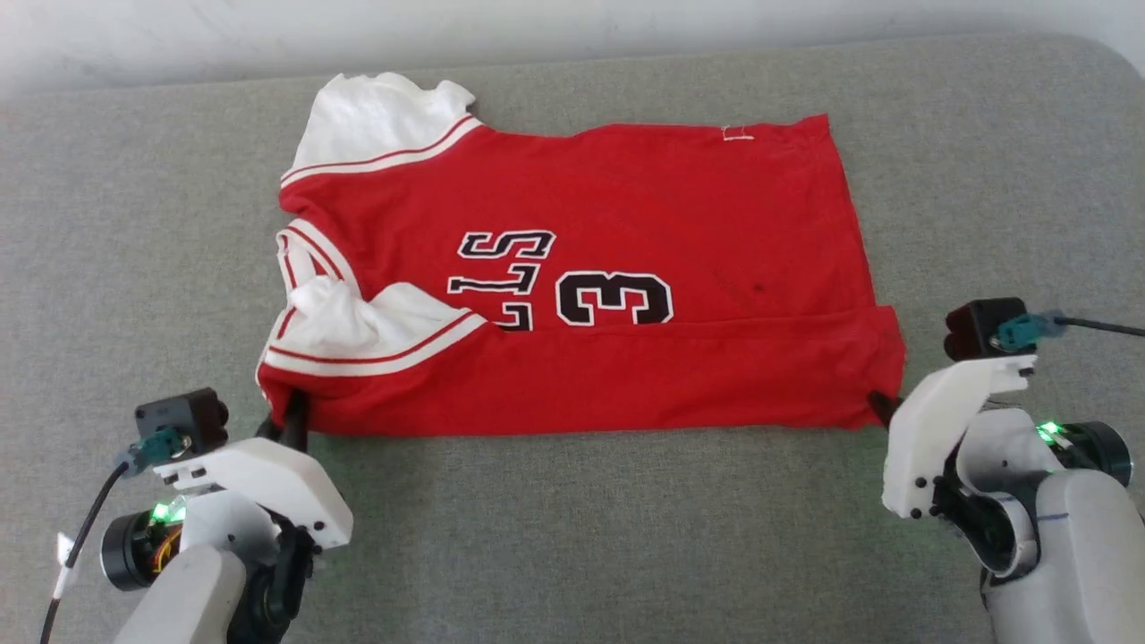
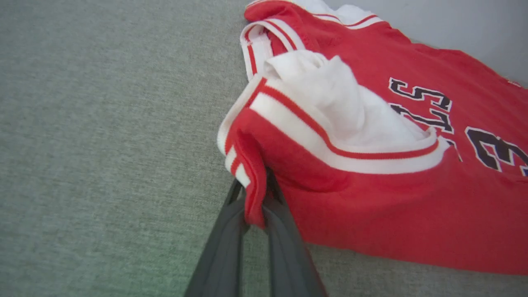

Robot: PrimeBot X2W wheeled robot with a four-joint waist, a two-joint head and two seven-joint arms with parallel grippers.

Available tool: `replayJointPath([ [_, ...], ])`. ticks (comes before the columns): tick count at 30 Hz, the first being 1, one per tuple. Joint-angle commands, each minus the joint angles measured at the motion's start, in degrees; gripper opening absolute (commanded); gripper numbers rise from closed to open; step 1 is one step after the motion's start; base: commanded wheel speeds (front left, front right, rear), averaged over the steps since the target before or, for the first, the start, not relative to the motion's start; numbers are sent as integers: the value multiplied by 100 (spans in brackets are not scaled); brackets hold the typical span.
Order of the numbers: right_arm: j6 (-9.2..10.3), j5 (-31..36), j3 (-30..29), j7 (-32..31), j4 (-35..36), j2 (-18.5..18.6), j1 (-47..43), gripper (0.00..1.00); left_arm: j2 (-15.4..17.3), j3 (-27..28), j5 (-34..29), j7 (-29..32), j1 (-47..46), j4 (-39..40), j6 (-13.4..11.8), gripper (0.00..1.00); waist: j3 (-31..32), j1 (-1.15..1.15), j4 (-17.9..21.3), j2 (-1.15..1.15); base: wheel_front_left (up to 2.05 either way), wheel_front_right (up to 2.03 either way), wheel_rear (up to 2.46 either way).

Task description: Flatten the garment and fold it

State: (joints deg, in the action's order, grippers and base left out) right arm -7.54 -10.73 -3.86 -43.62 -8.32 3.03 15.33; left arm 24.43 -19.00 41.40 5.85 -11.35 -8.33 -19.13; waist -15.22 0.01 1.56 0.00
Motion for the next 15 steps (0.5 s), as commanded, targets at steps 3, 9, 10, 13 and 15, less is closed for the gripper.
replayJointPath([
  [3, 5, -217, -109, 175, 327, -15, -310, 0, 12, 64, -105, -236, 49, -5, -70, 0, 228, -1, 4, 0, 0, 0, 0],
  [9, 5, -131, -303, 67, 997, -15, -846, 0, 223, 136, -96, -97, 637, 454, -337, 0, 506, -1, 6, 0, 0, 0, 0],
  [10, 5, -121, -325, 21, 1103, -15, -956, 0, 262, 150, -88, -51, 759, 566, -399, 0, 535, -1, 1, 0, 0, 0, 0],
  [13, 5, -111, -397, -120, 1381, -15, -1298, 0, 393, 166, -70, 141, 1163, 890, -601, 0, 603, -1, -16, 0, 0, 0, 0],
  [15, 5, -160, -415, -242, 1506, -15, -1526, 0, 476, 140, -46, 315, 1446, 1111, -722, 0, 623, -1, -23, 0, 0, 0, 0],
])
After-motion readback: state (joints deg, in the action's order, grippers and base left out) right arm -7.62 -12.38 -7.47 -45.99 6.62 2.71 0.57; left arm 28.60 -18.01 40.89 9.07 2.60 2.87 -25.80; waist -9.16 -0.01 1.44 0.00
